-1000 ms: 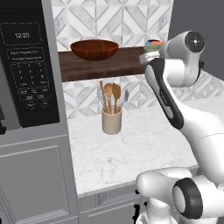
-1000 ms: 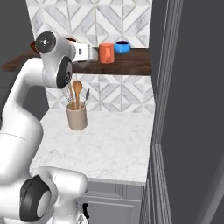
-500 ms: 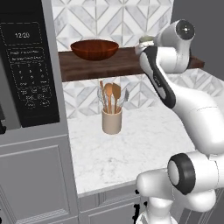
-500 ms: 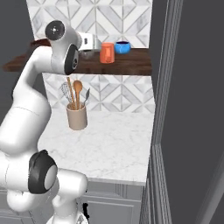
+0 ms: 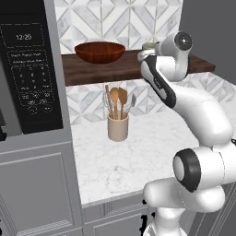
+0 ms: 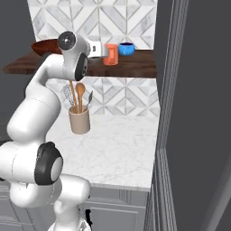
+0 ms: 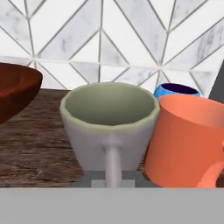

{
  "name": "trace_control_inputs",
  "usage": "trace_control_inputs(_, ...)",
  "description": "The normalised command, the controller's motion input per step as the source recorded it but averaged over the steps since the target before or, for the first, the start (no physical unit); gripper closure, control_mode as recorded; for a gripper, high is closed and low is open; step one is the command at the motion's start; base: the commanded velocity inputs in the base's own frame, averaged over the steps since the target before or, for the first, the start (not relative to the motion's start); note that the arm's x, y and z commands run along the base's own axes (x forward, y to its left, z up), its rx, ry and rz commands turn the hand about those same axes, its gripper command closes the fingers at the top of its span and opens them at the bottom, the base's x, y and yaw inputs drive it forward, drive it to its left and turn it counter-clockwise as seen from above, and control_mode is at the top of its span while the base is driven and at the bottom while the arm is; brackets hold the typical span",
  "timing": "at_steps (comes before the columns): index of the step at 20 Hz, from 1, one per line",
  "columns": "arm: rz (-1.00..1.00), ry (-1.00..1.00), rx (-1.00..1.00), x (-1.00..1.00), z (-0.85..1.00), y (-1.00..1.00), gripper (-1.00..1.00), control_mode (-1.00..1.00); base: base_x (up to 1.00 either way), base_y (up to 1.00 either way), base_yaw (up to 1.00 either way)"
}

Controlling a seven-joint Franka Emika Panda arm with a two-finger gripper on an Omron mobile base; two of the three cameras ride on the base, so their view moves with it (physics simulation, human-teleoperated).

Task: Gather all objects into one cabinet and sort the glasses and bowls to opposite sides.

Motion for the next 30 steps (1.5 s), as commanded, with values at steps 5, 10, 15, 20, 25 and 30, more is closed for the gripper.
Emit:
trace_control_inputs(5,0.0,-0.02,0.0,0.38,-0.25,0.0,1.0,-1.0,0.0,0.0,0.0)
trace_control_inputs(10,0.0,0.01,0.0,0.34,-0.15,0.0,1.0,-1.0,0.0,0.0,0.0)
trace_control_inputs(15,0.0,0.11,0.0,0.1,0.17,0.0,1.0,-1.0,0.0,0.0,0.0)
trace_control_inputs(20,0.0,0.01,0.0,0.03,0.4,0.0,1.0,-1.0,0.0,0.0,0.0)
trace_control_inputs(25,0.0,0.0,0.0,0.06,0.03,0.0,1.0,-1.0,0.0,0.0,0.0)
trace_control_inputs(30,0.0,-0.03,0.0,0.01,-0.15,0.02,1.0,-1.0,0.0,0.0,0.0)
